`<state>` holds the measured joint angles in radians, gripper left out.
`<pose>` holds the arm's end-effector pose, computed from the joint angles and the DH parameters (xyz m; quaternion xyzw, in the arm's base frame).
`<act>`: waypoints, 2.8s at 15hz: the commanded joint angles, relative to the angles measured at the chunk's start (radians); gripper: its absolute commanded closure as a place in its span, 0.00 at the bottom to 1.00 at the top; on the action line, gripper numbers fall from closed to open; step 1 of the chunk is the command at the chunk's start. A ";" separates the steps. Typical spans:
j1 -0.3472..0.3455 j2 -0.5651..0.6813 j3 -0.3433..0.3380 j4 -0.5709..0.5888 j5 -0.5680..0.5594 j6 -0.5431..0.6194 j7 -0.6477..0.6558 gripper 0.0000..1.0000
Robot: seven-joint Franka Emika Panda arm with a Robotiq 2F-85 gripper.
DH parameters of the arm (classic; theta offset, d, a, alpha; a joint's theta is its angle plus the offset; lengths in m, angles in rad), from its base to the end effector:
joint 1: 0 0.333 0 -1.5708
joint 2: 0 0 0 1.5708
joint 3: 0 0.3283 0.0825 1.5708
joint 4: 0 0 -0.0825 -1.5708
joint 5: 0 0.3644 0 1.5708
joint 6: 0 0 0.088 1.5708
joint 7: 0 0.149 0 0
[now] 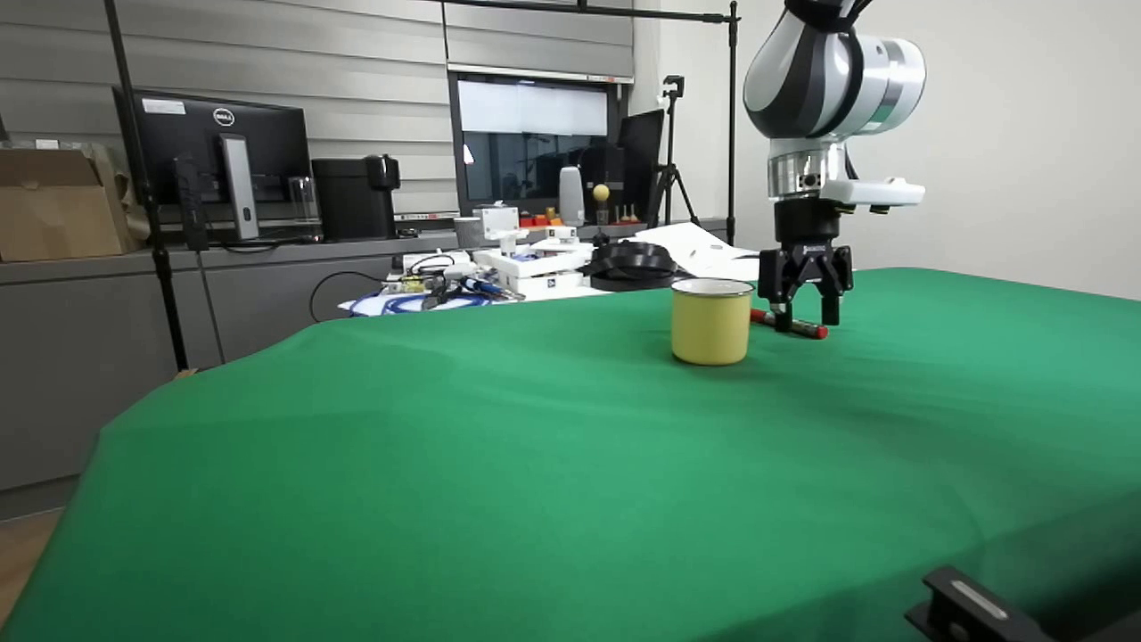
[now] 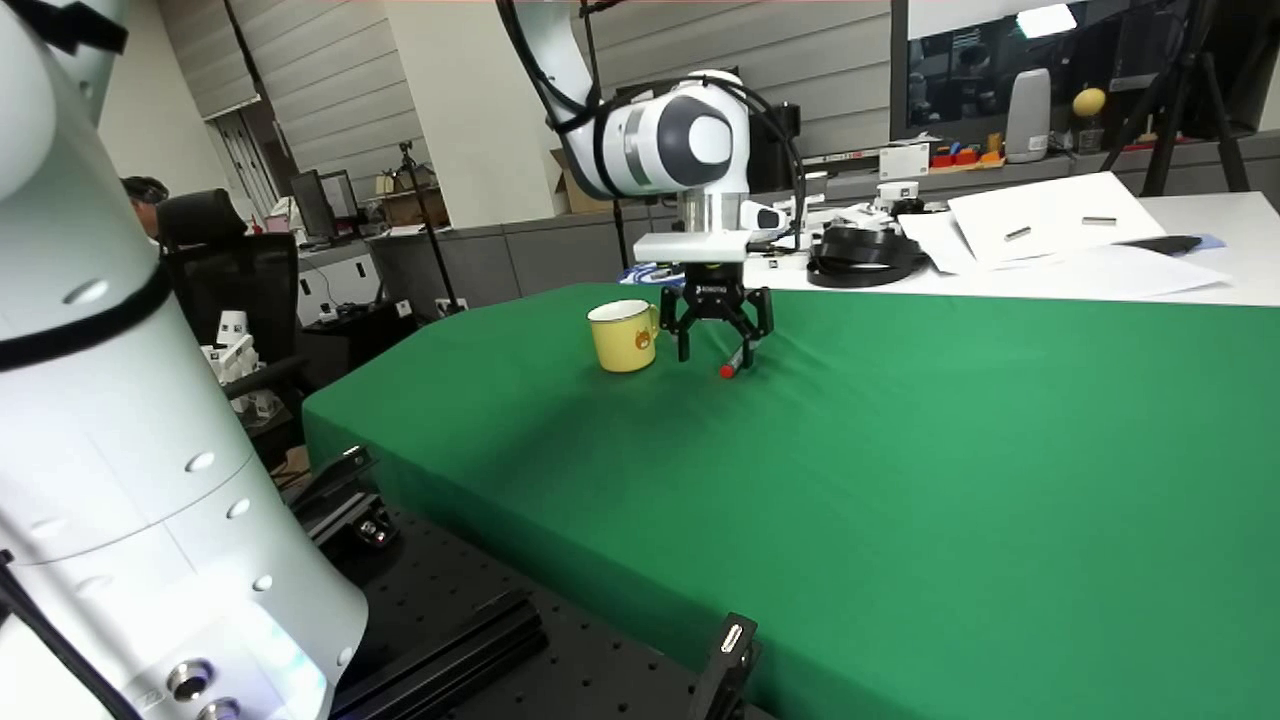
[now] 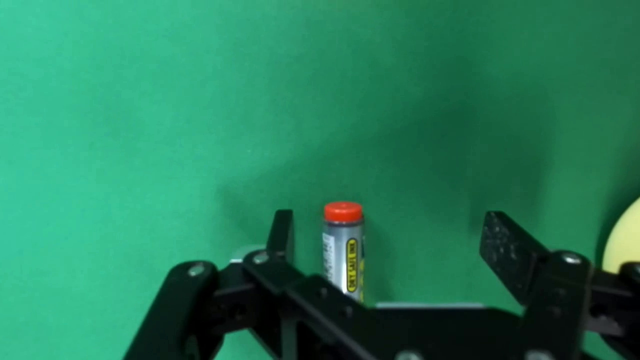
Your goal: Put the red marker in the yellow mug, take the marker out of the mug and place it on the left side of the table
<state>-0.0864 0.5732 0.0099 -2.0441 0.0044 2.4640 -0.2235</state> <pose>0.5638 -0.0429 0.1293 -0.9945 -0.0708 0.0751 0.0154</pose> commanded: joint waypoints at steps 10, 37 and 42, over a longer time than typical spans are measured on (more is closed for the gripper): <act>-0.005 -0.008 0.013 -0.002 -0.002 0.027 -0.001 0.95; 0.189 0.083 -0.064 0.630 -0.086 -1.390 0.534 0.94; 0.198 0.143 -0.043 0.718 0.155 -1.631 0.629 0.94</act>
<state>0.1138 0.6613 -0.0402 -1.4086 0.0531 0.9359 0.3333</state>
